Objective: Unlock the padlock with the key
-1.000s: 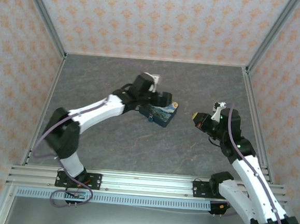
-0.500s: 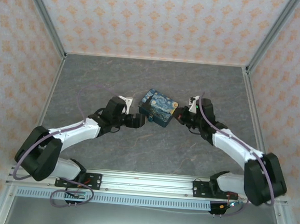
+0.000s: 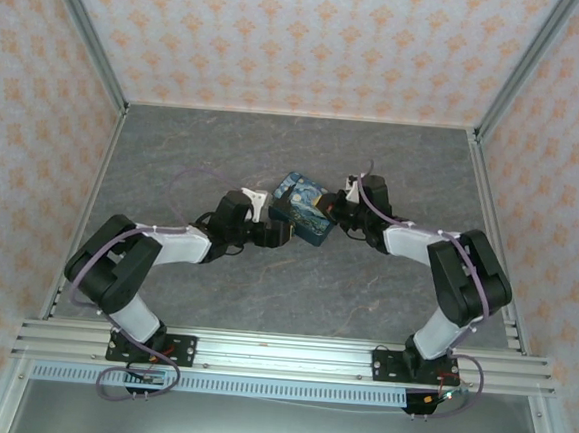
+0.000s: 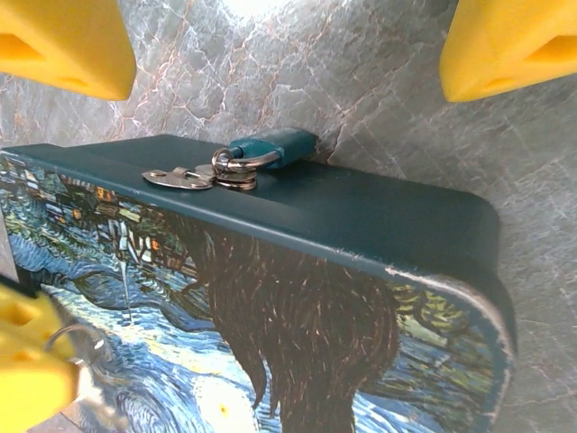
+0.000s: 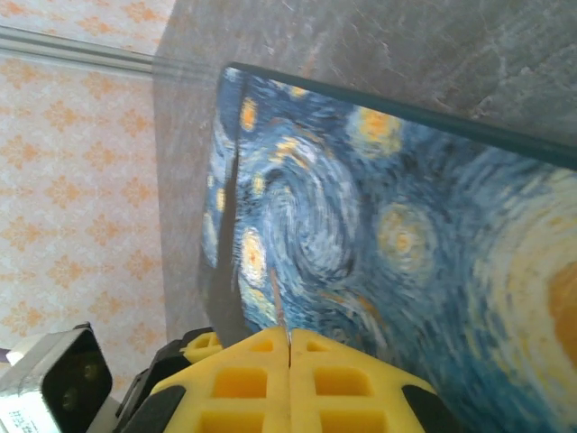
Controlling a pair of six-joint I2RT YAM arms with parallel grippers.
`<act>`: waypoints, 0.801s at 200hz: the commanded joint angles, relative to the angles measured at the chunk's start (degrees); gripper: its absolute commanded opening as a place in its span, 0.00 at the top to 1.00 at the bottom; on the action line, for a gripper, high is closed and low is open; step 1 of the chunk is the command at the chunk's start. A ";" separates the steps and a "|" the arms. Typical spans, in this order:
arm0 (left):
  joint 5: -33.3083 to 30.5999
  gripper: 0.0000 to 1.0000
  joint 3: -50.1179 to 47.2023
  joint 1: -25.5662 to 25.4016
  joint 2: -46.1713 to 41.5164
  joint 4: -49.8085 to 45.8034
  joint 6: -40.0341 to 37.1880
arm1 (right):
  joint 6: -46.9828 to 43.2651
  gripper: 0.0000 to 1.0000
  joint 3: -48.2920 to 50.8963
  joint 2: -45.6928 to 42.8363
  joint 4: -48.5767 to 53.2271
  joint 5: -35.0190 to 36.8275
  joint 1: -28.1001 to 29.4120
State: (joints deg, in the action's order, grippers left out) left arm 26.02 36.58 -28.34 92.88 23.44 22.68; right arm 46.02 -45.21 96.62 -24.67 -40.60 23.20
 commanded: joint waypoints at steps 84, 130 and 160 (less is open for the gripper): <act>-0.11 0.25 2.70 -2.45 7.95 7.83 -1.55 | -3.40 1.00 1.18 0.85 2.91 1.69 0.31; -4.77 0.31 3.23 -3.81 11.61 10.74 -2.36 | -3.91 1.00 1.28 0.76 3.01 1.49 0.39; -5.42 0.35 4.56 -4.57 12.15 8.97 -4.57 | -4.15 1.00 1.16 0.42 3.06 1.40 0.35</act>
State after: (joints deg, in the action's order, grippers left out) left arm 22.41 39.42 -31.94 103.20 32.84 20.84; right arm 43.68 -45.32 97.23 -25.76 -40.53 23.22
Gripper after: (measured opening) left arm 0.658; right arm 0.041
